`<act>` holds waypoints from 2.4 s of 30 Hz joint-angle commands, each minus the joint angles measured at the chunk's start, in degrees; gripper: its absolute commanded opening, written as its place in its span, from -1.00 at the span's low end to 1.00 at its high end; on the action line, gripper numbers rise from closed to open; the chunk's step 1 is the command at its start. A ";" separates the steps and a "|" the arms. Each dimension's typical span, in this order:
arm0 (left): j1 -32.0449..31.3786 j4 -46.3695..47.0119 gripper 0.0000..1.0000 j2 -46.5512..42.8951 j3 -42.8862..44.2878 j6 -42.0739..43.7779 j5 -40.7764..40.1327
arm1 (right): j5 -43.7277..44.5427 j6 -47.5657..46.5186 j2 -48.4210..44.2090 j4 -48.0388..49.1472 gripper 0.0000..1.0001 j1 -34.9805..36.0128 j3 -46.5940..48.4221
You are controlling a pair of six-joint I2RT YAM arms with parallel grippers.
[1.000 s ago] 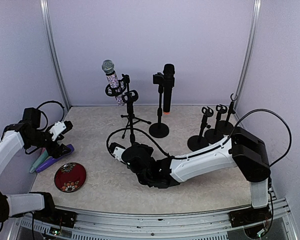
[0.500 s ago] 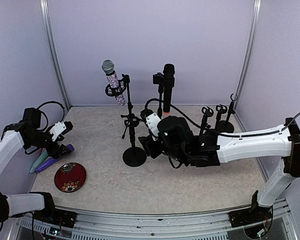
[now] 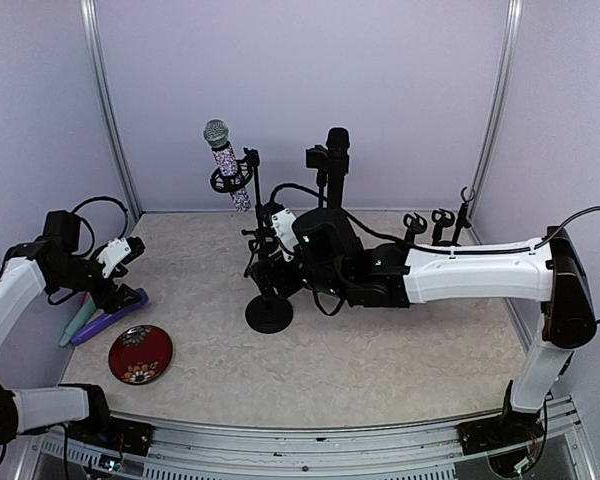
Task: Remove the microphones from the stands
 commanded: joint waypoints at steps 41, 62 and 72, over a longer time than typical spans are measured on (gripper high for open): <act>-1.27 -3.73 0.54 1.04 7.36 0.56 0.59 | 15.45 -18.04 5.28 0.97 -0.33 -25.12 -5.19; -1.31 -4.66 0.54 -0.43 7.74 0.89 0.29 | 22.89 -19.76 9.53 -5.89 -0.14 -32.40 3.76; -1.36 -5.14 0.54 -1.46 7.29 1.35 0.48 | 15.37 -12.20 8.69 -11.19 0.81 -34.43 7.23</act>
